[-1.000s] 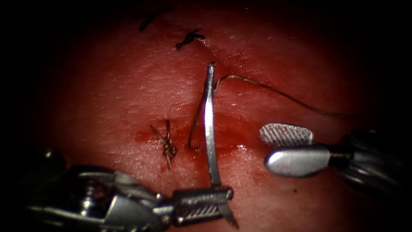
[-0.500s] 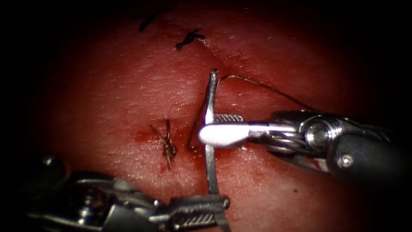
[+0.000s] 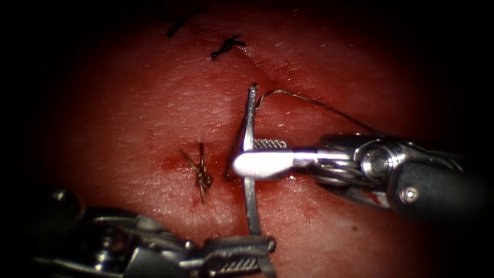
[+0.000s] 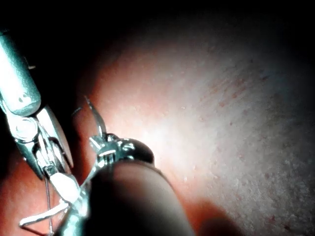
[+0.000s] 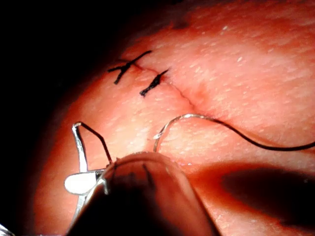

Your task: Wound Closure

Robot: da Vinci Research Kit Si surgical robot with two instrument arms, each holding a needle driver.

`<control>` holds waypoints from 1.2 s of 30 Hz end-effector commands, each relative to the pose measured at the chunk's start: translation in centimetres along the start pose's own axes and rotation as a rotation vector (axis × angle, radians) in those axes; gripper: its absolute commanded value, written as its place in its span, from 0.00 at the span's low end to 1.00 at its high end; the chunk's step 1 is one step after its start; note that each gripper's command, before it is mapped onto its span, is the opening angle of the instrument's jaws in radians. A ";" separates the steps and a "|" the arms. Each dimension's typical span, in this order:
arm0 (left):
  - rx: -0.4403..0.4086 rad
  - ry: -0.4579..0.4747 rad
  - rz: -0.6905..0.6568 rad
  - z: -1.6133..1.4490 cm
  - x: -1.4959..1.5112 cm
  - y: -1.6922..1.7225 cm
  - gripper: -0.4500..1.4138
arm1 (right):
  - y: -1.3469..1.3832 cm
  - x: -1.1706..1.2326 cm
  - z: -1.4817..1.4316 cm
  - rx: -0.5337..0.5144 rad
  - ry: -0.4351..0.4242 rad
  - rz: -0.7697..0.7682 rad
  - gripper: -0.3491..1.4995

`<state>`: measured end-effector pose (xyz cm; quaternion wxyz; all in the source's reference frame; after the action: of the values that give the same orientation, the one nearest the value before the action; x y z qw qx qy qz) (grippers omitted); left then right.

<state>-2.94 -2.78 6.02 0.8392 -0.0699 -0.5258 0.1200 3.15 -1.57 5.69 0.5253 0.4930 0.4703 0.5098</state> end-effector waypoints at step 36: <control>0.009 -0.021 0.000 0.05 -0.02 0.00 0.00 | -0.04 0.06 0.09 0.037 -0.042 -0.027 0.00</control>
<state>-2.94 -2.81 5.98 0.8340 -0.0646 -0.5339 0.1233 3.18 -1.56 5.62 0.5331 0.5079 0.4747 0.4822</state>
